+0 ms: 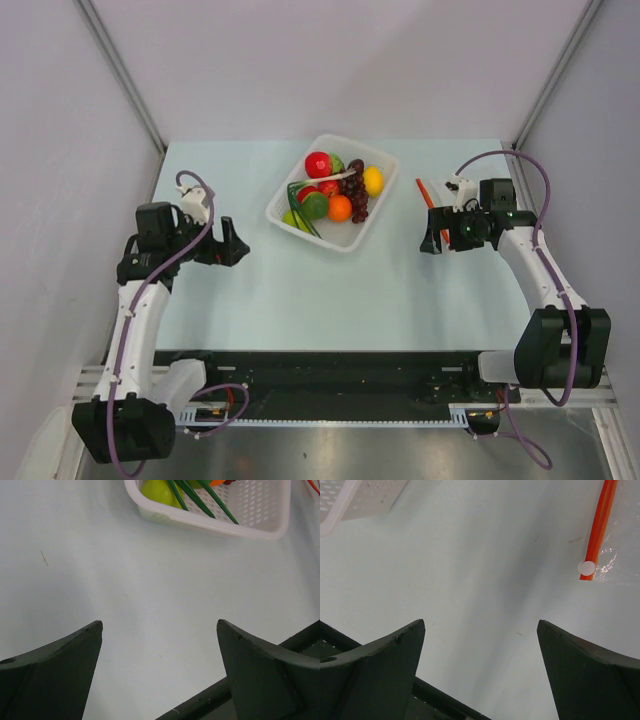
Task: Place the food in the zip-top bag and seal the zipper
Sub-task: Pick up the zipper food storage bag at the center of the board.
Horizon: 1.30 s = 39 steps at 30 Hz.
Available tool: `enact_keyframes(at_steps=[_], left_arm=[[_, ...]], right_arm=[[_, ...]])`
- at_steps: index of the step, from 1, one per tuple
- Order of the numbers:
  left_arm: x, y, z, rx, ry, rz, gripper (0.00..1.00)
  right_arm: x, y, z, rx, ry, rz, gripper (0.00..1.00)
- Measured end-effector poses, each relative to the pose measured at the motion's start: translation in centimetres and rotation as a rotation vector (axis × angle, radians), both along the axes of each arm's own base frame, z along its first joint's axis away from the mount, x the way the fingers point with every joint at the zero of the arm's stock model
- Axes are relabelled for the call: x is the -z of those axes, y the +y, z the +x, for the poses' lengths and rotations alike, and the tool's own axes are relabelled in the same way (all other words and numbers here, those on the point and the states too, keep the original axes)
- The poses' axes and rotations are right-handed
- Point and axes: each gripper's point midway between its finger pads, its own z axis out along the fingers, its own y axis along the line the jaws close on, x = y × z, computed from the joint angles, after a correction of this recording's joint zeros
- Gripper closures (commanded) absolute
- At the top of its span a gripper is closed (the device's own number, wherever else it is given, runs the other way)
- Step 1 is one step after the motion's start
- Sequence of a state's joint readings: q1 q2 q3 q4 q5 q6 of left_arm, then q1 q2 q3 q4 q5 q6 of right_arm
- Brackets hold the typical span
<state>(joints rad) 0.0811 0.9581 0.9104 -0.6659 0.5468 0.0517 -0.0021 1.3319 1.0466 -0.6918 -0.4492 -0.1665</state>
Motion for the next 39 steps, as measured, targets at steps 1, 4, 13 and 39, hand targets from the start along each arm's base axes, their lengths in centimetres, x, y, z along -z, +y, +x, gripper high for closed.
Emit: enact_keyframes(at_steps=[1, 4, 13, 39], left_arm=[[-0.2, 0.0, 0.0, -0.002, -0.007, 0.003, 0.00], [-0.8, 0.3, -0.1, -0.017, -0.040, 0.018, 0.00], [-5.3, 1.7, 1.5, -0.059, -0.171, 0.090, 0.00], [-5.1, 2.1, 3.1, -0.070, -0.170, 0.223, 0.04]], right_arm=[[0.0, 0.0, 0.0, 0.001, 0.000, -0.002, 0.00], [0.0, -0.1, 0.1, 0.000, 0.000, -0.017, 0.00], [-0.9, -1.6, 3.8, 0.036, -0.029, -0.144, 0.00], [9.8, -5.8, 15.7, 0.124, 0.057, -0.693, 0.43]])
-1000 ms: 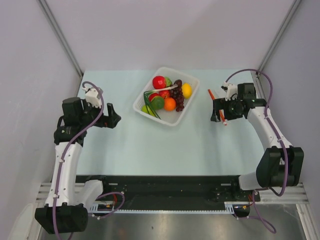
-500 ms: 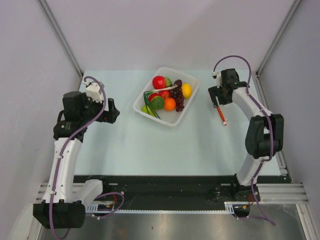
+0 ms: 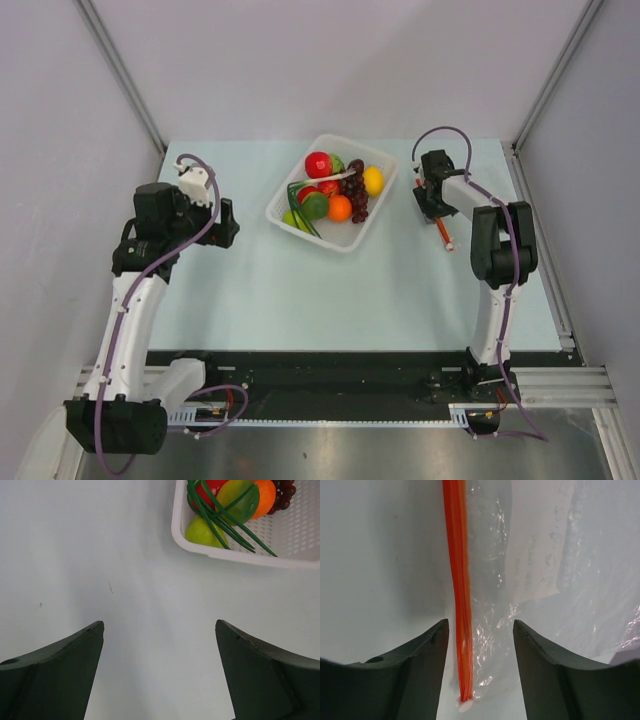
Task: Place the food in the zip-top bag and seal the zipper
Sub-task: Pick up the zipper food storage bag at the center of the board.
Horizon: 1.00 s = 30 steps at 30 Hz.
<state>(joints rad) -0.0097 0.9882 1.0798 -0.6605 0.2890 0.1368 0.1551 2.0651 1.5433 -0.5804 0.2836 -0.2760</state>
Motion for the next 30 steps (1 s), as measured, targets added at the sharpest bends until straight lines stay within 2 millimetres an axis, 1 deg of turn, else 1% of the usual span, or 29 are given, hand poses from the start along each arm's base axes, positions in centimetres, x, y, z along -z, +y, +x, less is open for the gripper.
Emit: enact_keyframes(at_steps=[2, 4, 5, 6, 7, 9, 12, 13, 20, 23, 25, 26, 29, 30], left_arm=[[0.2, -0.1, 0.0, 0.003, 0.003, 0.007, 0.04], [0.3, 0.1, 0.0, -0.003, 0.004, 0.014, 0.04], [0.3, 0.1, 0.0, -0.007, 0.005, 0.018, 0.04], [0.3, 0.2, 0.0, -0.008, 0.005, 0.019, 0.04], [0.3, 0.2, 0.0, -0.009, 0.004, 0.020, 0.04], [0.3, 0.3, 0.0, -0.008, 0.003, 0.027, 0.04], [0.3, 0.4, 0.0, -0.007, 0.001, 0.035, 0.05], [0.3, 0.4, 0.0, -0.006, 0.001, 0.035, 0.05], [0.4, 0.3, 0.1, 0.002, 0.004, 0.041, 0.04], [-0.2, 0.0, 0.3, 0.014, -0.006, 0.036, 0.03], [-1.1, -0.5, 0.5, 0.032, -0.023, 0.029, 0.02], [-1.7, -0.8, 0.7, 0.046, -0.035, 0.023, 0.02], [-3.9, -2.3, 1.2, 0.104, -0.075, -0.010, 0.02], [-4.5, -2.7, 1.3, 0.119, -0.085, -0.019, 0.02]], right_arm=[[0.6, -0.1, 0.3, -0.003, -0.001, -0.026, 0.43], [1.1, -0.2, 0.5, -0.002, 0.000, -0.046, 0.46], [1.1, -0.3, 0.6, -0.002, -0.005, -0.056, 0.51], [1.0, -0.3, 0.7, -0.002, -0.011, -0.060, 0.53], [0.8, -0.3, 0.9, -0.003, -0.019, -0.067, 0.61], [0.6, -0.4, 1.3, -0.005, -0.032, -0.075, 0.62], [0.3, -0.5, 1.6, -0.010, -0.042, -0.083, 0.80], [0.2, -0.6, 1.7, -0.011, -0.044, -0.086, 1.00], [-0.9, -1.1, 2.6, -0.005, -0.069, -0.074, 1.00], [-1.9, -1.1, 2.1, -0.004, -0.066, -0.018, 1.00], [-3.7, -1.0, 1.6, -0.007, -0.081, 0.046, 1.00], [-5.1, -0.9, 1.3, -0.012, -0.095, 0.087, 1.00], [-11.9, -0.7, 0.1, -0.032, -0.193, 0.206, 1.00], [-14.6, -0.8, -0.3, -0.040, -0.240, 0.237, 1.00]])
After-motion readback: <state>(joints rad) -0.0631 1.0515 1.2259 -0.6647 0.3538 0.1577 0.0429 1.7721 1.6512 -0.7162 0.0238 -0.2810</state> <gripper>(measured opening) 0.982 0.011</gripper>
